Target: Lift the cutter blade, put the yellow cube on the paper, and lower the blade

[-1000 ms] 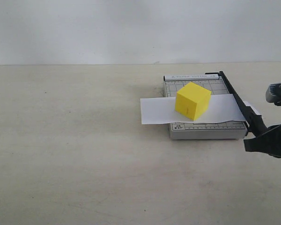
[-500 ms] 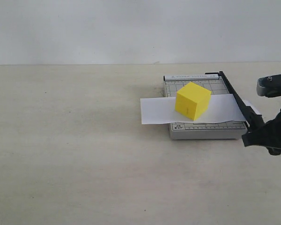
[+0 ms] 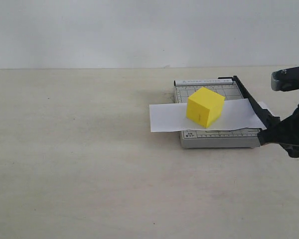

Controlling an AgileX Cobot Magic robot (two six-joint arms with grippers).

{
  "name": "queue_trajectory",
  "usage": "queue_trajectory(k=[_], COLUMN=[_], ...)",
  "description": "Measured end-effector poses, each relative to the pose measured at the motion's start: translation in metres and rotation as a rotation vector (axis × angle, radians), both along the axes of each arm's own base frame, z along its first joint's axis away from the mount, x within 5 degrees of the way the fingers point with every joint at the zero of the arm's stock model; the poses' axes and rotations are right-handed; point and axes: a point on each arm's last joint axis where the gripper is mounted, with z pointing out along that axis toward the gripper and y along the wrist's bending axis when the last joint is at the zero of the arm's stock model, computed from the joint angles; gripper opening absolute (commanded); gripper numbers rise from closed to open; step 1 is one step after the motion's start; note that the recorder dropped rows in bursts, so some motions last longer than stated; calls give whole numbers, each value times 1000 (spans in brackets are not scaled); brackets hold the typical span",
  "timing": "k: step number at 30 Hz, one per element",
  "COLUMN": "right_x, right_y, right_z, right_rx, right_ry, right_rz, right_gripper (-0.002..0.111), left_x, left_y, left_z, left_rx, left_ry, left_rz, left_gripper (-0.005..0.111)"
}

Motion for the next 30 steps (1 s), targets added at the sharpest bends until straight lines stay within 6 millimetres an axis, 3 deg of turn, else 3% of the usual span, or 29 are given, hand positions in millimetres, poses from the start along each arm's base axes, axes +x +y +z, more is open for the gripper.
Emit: queue_trajectory(k=[6,11,24,30], right_x=[6,4,-27,-33], right_y=[1,0,-3,-4], right_z=[14,10,-40,-68], right_rx=[-5,-8,85,144], right_ry=[14,15,-114,-68], right_rz=[-11,-3,16,-55], right_gripper=[7,7,7,7], left_x=[0,0,0,0], left_y=[0,0,0,0], left_z=[0,0,0,0], left_rx=[0,0,0,1], left_ry=[0,0,0,-2], left_rz=[0,0,0,0], left_gripper=[63,63,63,63])
